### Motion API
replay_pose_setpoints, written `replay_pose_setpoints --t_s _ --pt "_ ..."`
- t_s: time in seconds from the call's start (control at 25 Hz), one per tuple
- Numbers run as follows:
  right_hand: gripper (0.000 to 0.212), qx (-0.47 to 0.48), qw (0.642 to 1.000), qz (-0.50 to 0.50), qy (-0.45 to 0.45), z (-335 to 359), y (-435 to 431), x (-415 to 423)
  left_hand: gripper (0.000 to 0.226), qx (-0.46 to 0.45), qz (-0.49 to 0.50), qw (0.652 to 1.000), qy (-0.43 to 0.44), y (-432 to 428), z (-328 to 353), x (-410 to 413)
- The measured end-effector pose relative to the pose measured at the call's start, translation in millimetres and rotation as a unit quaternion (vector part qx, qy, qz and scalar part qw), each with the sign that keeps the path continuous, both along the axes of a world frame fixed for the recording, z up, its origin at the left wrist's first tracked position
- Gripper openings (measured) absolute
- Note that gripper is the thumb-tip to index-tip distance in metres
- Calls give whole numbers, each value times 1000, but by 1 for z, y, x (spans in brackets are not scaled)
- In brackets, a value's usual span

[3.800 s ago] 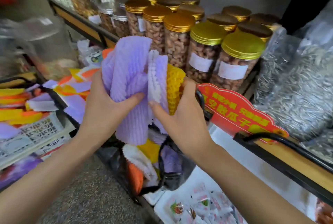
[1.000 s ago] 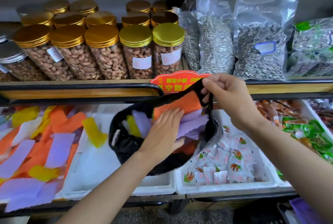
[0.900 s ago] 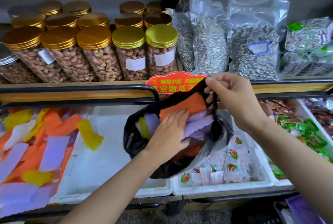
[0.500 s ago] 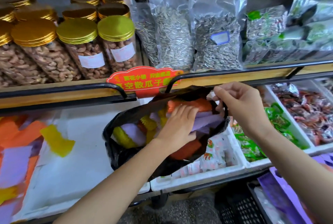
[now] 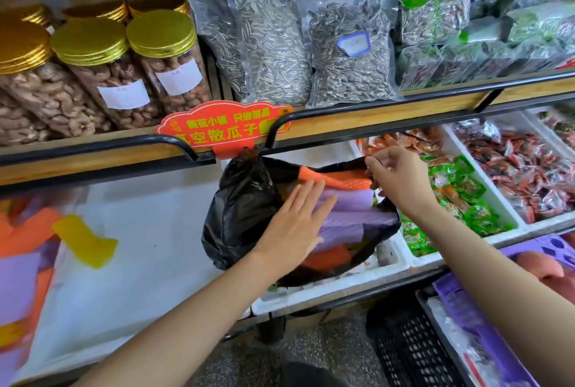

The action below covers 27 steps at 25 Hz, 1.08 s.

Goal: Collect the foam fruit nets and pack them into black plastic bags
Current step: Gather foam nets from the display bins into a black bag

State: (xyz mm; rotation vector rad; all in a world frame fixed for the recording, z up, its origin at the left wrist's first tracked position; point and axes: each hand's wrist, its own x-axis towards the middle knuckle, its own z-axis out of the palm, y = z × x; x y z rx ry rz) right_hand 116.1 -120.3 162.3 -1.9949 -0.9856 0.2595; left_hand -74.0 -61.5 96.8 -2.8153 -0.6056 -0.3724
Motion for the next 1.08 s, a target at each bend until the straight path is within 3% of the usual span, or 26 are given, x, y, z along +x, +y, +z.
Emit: replay_pose_setpoints --t_s 0.08,0.16,0.2,0.28,0.32,0.36,0.44,0.52,0.64,0.76,0.92,1.08 --pt "13 0 1000 1 1 0 -1 3 68 41 -18 989 -141 9 11 -17" --pt "13 -1 1000 -3 0 -1 1 4 62 -6 92 972 -218 24 26 -33" --pt "13 -1 1000 -4 0 -2 3 3 63 -90 168 955 -229 31 30 -36" --pt "13 0 1000 -5 5 -3 8 4 62 -324 259 876 -245 41 32 -32" --pt "12 3 1000 -6 6 -2 11 5 50 -427 248 832 -254 40 32 -26" --pt "13 8 1000 -9 5 0 13 7 32 -475 215 809 -270 37 31 -17" --pt "15 33 999 -17 4 6 19 16 3 -460 159 808 -331 27 36 2" --pt "19 63 997 -38 1 17 27 31 11 -422 123 805 -398 22 53 19" --pt "26 100 993 -61 -10 31 35 52 11 -309 117 835 -439 32 86 33" --pt "21 48 996 -55 -60 28 31 65 20 -308 154 862 -372 47 85 26" --pt "24 -134 977 -5 -165 2 25 67 26 -351 261 882 -178 58 40 0" --pt "24 -192 937 37 -289 -8 31 49 23 -272 305 895 -177 53 24 -13"
